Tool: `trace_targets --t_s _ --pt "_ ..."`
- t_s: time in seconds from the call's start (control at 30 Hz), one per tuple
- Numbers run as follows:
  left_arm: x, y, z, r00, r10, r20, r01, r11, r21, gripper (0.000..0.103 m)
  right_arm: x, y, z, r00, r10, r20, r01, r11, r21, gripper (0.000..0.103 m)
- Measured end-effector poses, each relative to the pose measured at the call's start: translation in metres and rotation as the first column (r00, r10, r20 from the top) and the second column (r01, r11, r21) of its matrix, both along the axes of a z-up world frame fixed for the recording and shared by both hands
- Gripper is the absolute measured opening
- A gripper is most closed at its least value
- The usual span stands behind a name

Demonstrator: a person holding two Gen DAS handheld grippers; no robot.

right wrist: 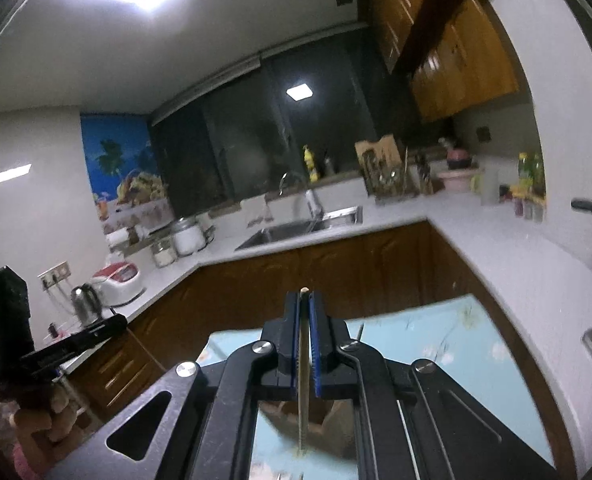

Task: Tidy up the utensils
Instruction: 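Lift both held chopsticks upright and carry them over the wooden holder, then lower the chopsticks into the holder and open both tools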

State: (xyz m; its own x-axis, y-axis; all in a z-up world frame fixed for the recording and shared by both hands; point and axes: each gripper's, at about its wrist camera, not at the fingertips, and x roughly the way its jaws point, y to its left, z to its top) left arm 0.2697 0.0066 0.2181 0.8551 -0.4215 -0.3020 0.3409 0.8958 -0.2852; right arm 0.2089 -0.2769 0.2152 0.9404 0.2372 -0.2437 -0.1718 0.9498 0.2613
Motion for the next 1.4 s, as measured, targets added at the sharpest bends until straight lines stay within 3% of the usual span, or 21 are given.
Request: trace_targets --t_s 0.2,0.37,0.57,0.73,1.13,1.23,1.33,1.37,1.4 --pt "0.052 -0.008 -0.009 0.998 0.064 0.003 -0.064 0.998 -0.02 0.004 0.037 0.004 -0.005 0.999 -0.045 0.01 0.046 0.999 -0.02 0.005" --pt "0.085 -0.016 -0.048 0.994 0.082 -0.07 -0.084 0.996 -0.032 0.004 0.056 0.009 -0.04 0.997 -0.07 -0.023 0.069 0.997 -0.037 0.005" --pt "0.1 -0.03 -0.09 0.987 0.077 -0.141 -0.077 0.997 0.008 0.004 0.069 0.01 -0.082 0.993 -0.072 -0.094 0.07 0.997 -0.021 0.005" --pt "0.106 -0.038 -0.113 0.981 0.06 -0.185 -0.056 0.998 0.026 0.004 0.072 0.005 -0.098 0.99 -0.068 -0.127 0.068 0.998 -0.004 0.005" --pt "0.107 -0.048 -0.111 0.979 0.059 -0.194 -0.045 0.996 0.075 0.004 0.08 -0.004 -0.098 0.985 -0.054 -0.165 0.058 0.998 0.021 0.006" --pt "0.109 -0.048 -0.11 0.977 0.046 -0.208 -0.031 0.997 0.073 0.005 0.082 -0.005 -0.1 0.983 -0.042 -0.181 0.05 0.998 0.036 0.01" --pt "0.11 -0.043 -0.108 0.973 0.019 -0.229 -0.01 0.999 0.039 0.012 0.082 -0.009 -0.1 0.981 -0.046 -0.187 0.055 0.997 0.048 0.016" --pt "0.107 -0.042 -0.106 0.974 0.017 -0.224 -0.01 0.999 0.035 0.02 0.079 -0.012 -0.098 0.983 -0.042 -0.179 0.054 0.997 0.063 0.033" --pt "0.104 -0.042 -0.104 0.976 0.014 -0.219 -0.008 1.0 0.029 0.026 0.077 -0.015 -0.097 0.985 -0.04 -0.17 0.054 0.996 0.077 0.056"
